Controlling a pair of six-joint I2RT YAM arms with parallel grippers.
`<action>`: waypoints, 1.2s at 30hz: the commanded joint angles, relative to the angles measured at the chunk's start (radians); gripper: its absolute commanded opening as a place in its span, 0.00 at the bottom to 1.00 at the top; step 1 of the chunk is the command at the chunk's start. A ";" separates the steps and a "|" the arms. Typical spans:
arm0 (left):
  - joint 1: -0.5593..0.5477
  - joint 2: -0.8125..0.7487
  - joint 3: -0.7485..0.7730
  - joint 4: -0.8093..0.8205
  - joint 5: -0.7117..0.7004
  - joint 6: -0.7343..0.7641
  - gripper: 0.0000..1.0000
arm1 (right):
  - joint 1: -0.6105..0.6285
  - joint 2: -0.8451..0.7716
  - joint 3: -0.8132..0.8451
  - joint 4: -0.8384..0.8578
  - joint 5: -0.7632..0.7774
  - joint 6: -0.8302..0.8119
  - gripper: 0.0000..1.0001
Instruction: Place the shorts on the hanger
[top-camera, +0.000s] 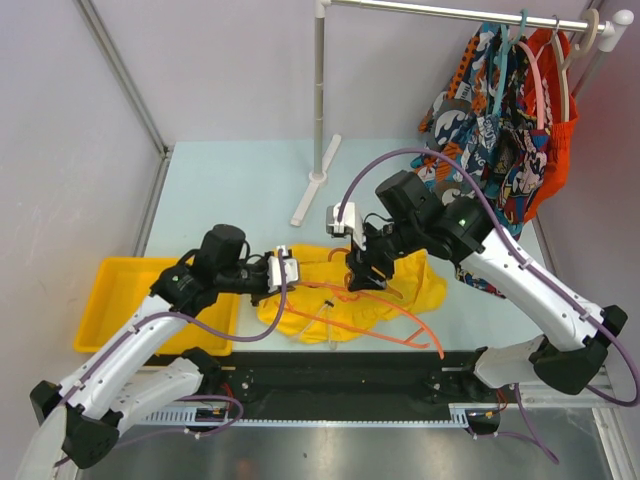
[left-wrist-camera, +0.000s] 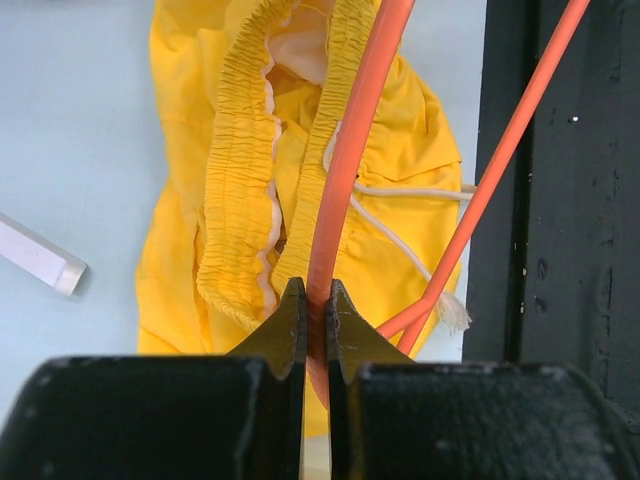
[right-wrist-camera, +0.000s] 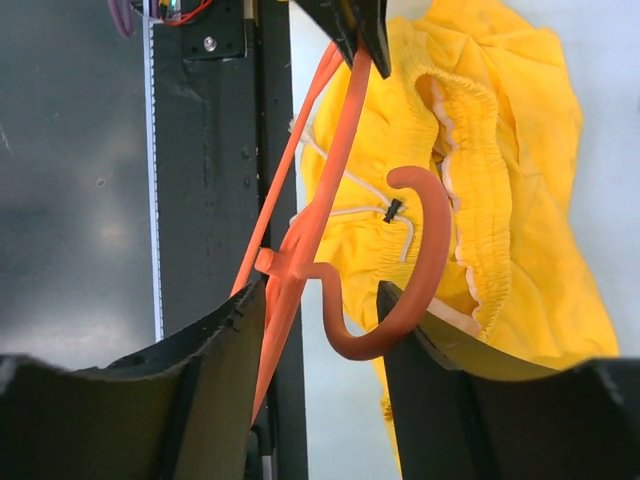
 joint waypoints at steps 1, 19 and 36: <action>-0.029 0.013 0.029 0.058 -0.029 -0.006 0.00 | -0.037 0.021 0.040 0.049 -0.057 0.084 0.50; 0.213 0.065 0.023 -0.058 0.142 0.091 0.61 | -0.001 -0.143 0.045 -0.081 0.156 -0.158 0.00; 0.211 0.254 -0.017 -0.017 0.112 0.292 0.59 | -0.087 -0.056 -0.017 -0.015 0.187 -0.401 0.00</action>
